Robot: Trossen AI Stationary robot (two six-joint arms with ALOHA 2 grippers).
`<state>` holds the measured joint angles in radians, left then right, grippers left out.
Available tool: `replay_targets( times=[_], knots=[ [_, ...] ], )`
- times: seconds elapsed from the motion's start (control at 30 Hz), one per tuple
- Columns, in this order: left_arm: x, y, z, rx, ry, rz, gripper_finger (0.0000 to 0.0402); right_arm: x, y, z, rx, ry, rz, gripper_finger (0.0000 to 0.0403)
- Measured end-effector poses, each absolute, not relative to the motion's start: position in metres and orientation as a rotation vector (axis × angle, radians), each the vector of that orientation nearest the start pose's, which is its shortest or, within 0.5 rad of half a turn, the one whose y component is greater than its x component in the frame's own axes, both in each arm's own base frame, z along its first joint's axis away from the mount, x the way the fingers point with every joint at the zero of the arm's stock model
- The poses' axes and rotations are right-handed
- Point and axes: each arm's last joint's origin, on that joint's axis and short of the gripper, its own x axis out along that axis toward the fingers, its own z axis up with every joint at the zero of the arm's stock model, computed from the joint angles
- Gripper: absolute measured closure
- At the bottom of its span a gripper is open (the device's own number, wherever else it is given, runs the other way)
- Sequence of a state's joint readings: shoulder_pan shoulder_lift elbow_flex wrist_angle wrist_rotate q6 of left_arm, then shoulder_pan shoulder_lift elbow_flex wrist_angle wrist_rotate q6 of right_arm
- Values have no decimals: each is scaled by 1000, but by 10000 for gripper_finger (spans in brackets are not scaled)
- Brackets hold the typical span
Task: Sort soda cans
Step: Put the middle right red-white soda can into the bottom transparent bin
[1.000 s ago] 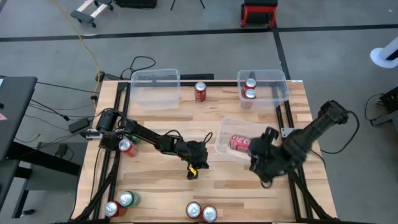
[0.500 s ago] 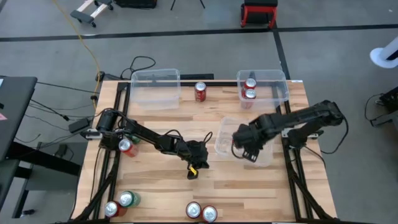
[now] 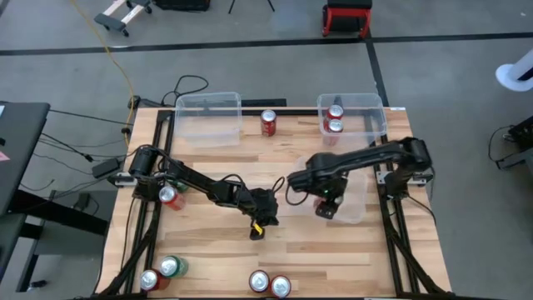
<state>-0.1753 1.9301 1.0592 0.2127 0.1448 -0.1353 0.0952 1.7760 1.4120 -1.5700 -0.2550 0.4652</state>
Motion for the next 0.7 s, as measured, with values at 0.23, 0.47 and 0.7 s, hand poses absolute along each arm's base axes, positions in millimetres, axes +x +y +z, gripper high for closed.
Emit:
replay_targets(
  times=[0.23, 0.47, 0.7],
  knots=[
    [384, -72, 141, -100, 708, -262, 377, 302, 33, 211, 454, 2069, -201, 105],
    [383, -71, 139, -89, 733, -244, 377, 305, 23, 205, 507, 2091, -238, 105],
    [382, -71, 138, -87, 740, -240, 377, 301, 16, 216, 530, 2029, -307, 73]
  ],
)
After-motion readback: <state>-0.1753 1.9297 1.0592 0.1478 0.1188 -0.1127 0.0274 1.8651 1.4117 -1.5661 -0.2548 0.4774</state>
